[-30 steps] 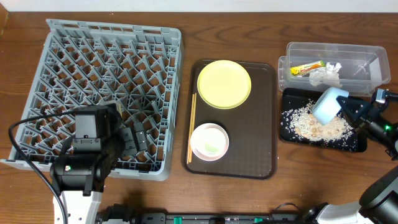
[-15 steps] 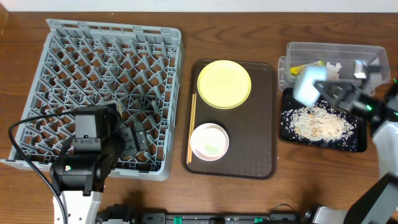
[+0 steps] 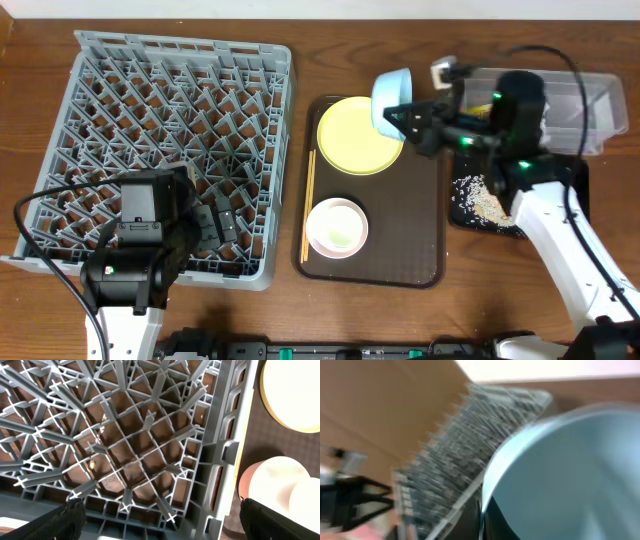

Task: Sort waste into correct bins and load items into the dishwasher
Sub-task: 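Place the empty blue bowl onto the yellow plate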

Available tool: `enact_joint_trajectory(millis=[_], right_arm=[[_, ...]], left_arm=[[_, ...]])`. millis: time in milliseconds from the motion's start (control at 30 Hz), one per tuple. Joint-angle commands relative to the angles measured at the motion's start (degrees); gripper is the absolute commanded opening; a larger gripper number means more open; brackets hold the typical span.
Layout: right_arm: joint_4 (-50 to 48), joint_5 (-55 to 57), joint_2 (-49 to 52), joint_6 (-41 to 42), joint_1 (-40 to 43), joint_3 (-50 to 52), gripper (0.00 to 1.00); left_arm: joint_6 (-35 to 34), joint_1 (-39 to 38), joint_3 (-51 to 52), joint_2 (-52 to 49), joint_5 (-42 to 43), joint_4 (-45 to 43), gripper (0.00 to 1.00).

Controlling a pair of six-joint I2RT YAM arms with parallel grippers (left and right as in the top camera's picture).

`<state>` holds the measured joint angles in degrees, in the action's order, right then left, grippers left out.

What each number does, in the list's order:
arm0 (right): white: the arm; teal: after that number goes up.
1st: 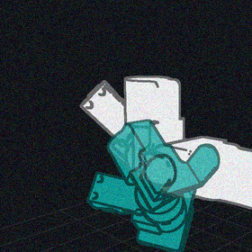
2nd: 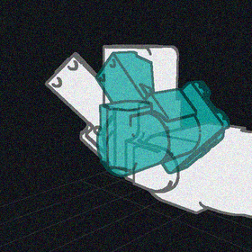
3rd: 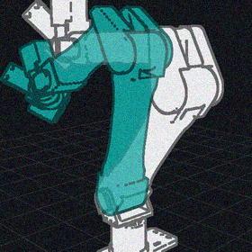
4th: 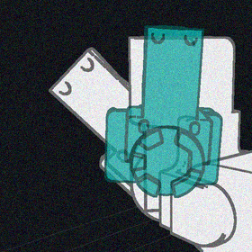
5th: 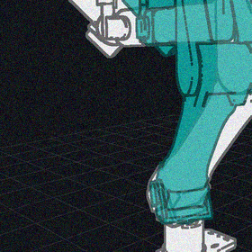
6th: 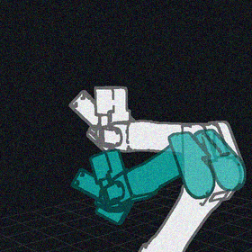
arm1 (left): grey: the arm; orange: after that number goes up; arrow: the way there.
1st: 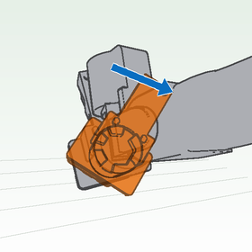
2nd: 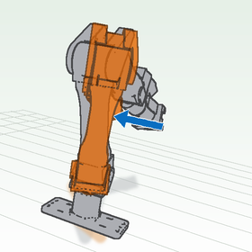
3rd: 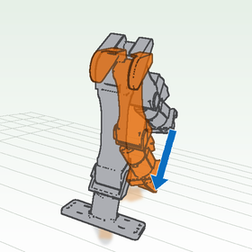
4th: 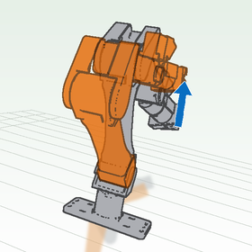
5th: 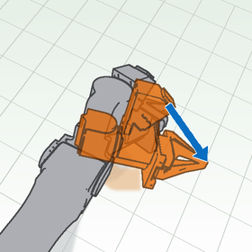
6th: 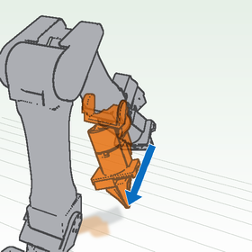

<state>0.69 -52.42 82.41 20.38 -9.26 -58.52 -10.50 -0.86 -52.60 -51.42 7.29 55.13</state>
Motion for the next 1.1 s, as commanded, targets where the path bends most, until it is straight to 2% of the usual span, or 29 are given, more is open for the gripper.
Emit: enact_joint_trajectory(millis=[0, 100, 200, 367, 633, 700, 767, 900, 1067], right_arm=[[10.80, 23.17, 3.10, -12.87, -6.51, -8.59, 0.01], [19.10, 32.92, 6.99, -20.85, -11.15, -13.53, 0.01], [22.62, 39.91, 11.54, -27.98, -15.23, -15.80, 0.01], [22.21, 43.69, 18.43, -31.85, -18.64, -15.80, 0.01], [21.18, 44.04, 26.86, -31.56, -19.69, -15.80, 0.02], [21.18, 44.04, 27.34, -31.56, -19.69, -15.80, 0.11], [21.18, 44.02, 27.28, -31.06, -19.71, -15.82, 0.13], [22.73, 43.93, 25.55, -27.71, -19.69, -16.26, 0.25], [30.14, 42.16, 18.27, -27.45, -19.54, -17.64, 0.36]], left_arm=[[0.52, -0.20, -1.11, 0.20, -0.48, 0.13, 0.98], [0.52, -0.20, -1.11, 0.20, -0.50, 0.13, 0.98], [0.52, -0.20, -1.11, 0.20, -0.48, 0.15, 0.98], [0.52, -0.20, -1.11, 0.20, -0.50, 0.52, 0.98], [0.52, -0.20, -1.11, 0.20, -0.50, 0.55, 0.98], [0.52, -0.20, -1.11, 0.20, -0.50, 0.52, 0.98], [0.52, -0.20, -1.11, 0.20, -0.50, 0.52, 0.98], [0.52, -0.20, -1.11, 0.20, -0.50, 0.52, 0.98], [0.52, -0.20, -1.11, 0.20, -0.50, 0.52, 0.98]])
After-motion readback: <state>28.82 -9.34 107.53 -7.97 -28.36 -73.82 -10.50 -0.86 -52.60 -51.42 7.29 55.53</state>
